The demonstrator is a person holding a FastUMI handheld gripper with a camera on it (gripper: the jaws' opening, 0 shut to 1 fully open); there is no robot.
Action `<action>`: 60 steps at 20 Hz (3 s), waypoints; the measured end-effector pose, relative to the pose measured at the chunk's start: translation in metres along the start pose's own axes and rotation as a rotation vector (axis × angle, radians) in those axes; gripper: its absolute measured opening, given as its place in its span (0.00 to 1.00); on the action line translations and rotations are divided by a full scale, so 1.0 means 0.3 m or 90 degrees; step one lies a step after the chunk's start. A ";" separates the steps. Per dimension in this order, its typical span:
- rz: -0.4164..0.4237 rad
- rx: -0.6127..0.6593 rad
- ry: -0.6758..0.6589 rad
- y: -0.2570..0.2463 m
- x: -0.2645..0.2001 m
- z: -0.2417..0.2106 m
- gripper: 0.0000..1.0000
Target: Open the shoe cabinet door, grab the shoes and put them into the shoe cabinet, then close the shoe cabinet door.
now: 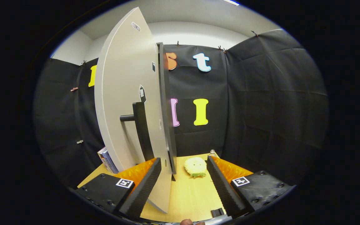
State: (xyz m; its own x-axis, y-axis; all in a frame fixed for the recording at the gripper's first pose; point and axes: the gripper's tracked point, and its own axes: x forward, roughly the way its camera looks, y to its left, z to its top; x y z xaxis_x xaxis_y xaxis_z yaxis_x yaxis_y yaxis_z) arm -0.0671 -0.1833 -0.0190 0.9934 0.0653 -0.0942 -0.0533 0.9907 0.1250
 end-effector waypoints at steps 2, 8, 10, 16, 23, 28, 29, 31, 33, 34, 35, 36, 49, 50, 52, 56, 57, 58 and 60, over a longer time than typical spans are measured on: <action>0.008 -0.005 -0.001 0.075 -0.018 -0.007 0.98; -0.003 0.005 -0.002 0.211 -0.013 -0.025 0.98; -0.010 0.007 -0.004 0.260 -0.007 -0.030 0.98; -0.005 0.009 -0.001 0.406 0.012 -0.059 0.98; 0.005 0.008 0.002 0.561 0.060 -0.071 0.98; 0.019 -0.001 0.003 0.664 0.114 -0.080 0.99; 0.023 0.002 0.005 0.684 0.121 -0.087 0.99; 0.030 0.008 0.009 0.718 0.138 -0.101 0.99; 0.031 0.002 0.012 0.737 0.150 -0.109 0.98; 0.031 -0.001 0.010 0.744 0.155 -0.107 0.99; 0.031 -0.002 0.009 0.751 0.159 -0.106 0.98; 0.032 -0.005 0.008 0.760 0.161 -0.104 0.98; 0.035 -0.017 -0.001 0.778 0.179 -0.083 0.98; 0.035 -0.017 0.000 0.775 0.181 -0.083 0.98; 0.034 -0.017 0.002 0.774 0.180 -0.086 0.98; 0.035 -0.019 -0.001 0.773 0.180 -0.082 0.98; 0.033 -0.020 -0.003 0.772 0.180 -0.083 0.98; 0.034 -0.021 -0.002 0.773 0.180 -0.084 0.98; 0.035 -0.020 0.001 0.775 0.176 -0.083 0.98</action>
State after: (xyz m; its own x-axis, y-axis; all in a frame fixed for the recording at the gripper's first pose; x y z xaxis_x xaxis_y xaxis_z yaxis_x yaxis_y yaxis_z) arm -0.0295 0.0534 -0.0195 0.9888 0.1193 -0.0896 -0.1103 0.9889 0.0996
